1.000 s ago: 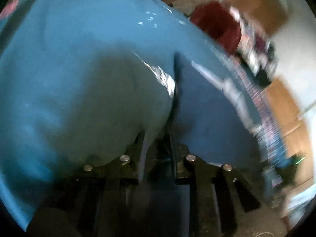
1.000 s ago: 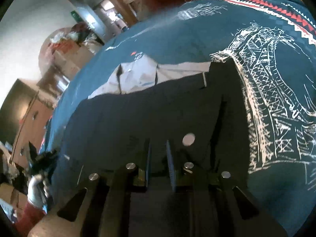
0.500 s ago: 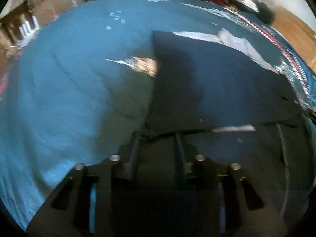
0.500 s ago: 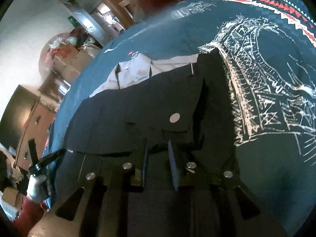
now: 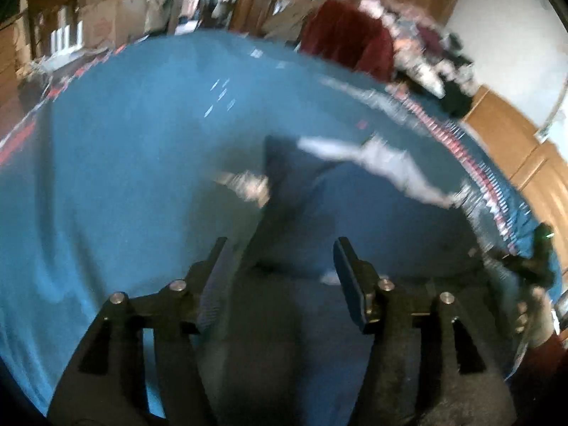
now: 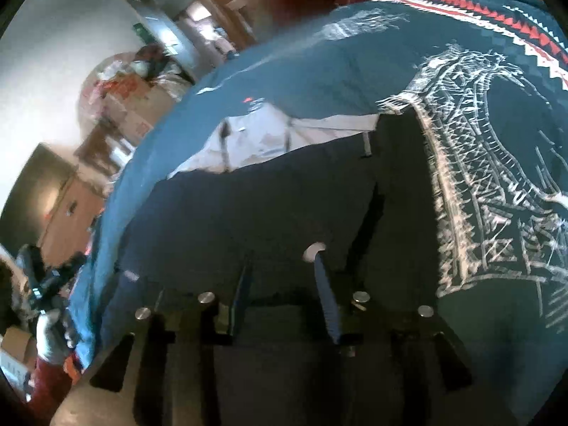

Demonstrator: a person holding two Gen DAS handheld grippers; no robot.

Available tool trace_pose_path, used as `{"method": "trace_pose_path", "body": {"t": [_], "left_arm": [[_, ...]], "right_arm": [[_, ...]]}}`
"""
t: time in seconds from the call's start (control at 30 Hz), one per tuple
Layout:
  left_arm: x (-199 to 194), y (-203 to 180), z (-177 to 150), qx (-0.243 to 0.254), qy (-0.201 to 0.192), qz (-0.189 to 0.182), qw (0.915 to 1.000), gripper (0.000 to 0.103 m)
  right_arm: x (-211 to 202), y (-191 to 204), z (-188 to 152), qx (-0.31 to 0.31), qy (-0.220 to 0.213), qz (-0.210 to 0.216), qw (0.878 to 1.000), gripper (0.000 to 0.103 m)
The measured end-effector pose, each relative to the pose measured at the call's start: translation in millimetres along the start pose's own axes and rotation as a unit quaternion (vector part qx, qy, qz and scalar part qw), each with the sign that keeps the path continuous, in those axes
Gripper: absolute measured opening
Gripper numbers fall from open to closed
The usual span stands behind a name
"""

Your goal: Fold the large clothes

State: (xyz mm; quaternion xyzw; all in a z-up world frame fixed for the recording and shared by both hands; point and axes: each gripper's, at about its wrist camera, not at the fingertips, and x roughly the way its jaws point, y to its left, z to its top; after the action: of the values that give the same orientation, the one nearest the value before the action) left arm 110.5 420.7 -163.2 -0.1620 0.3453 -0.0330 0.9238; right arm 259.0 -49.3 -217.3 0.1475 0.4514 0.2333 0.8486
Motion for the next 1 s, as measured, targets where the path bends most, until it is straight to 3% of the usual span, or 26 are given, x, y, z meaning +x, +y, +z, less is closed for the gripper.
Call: {"method": "trace_pose_path", "body": {"t": [0.07,0.17,0.3,0.4,0.43,0.47,0.53,0.6,0.67,0.73,0.8,0.9,1.0], "left_arm": [[20,-5,6,0.018,0.006,0.000,0.9998,0.064],[67,2,13,0.030,0.049,0.007,0.9983,0.064],[94,31,-3,-0.016,0.088,0.020,0.9958,0.062],[73,26,0,-0.018,0.052,0.006,0.9985,0.062],[64,26,3,-0.020,0.039,0.000,0.9990,0.063],[53,27,7,-0.025,0.022,-0.006,0.9994,0.063],[34,34,15,-0.037,-0.011,-0.004,0.9992,0.064],[37,32,22,-0.019,-0.010,0.028,0.9994,0.065],[58,16,22,0.032,0.025,0.053,0.9978,0.065],[85,-3,13,0.098,0.072,0.106,0.9869,0.065],[114,-2,-1,0.121,0.126,0.153,0.9726,0.065],[117,9,-3,0.090,0.128,0.134,0.9785,0.068],[80,4,7,0.068,0.075,0.097,0.9901,0.064]], "right_arm": [[-4,-11,6,0.025,-0.008,0.002,1.000,0.042],[-6,-22,9,0.039,-0.009,-0.010,0.999,0.042],[22,-24,8,0.027,0.047,-0.034,0.998,0.042],[39,-23,4,0.028,0.069,-0.033,0.997,0.043],[42,-21,3,0.026,0.071,-0.024,0.997,0.034],[44,-17,3,0.019,0.069,-0.019,0.997,0.013],[35,-11,4,0.007,0.043,-0.029,0.999,0.005],[16,-15,5,0.020,0.012,-0.023,0.999,0.005],[12,-18,4,0.024,0.013,-0.022,0.999,0.004],[10,-18,1,0.012,0.016,-0.039,0.999,0.003],[8,-25,-1,0.020,0.011,-0.043,0.999,0.003],[26,-29,-4,0.011,0.042,-0.055,0.998,0.004],[26,-28,-5,0.000,0.041,-0.061,0.997,0.005]]}}
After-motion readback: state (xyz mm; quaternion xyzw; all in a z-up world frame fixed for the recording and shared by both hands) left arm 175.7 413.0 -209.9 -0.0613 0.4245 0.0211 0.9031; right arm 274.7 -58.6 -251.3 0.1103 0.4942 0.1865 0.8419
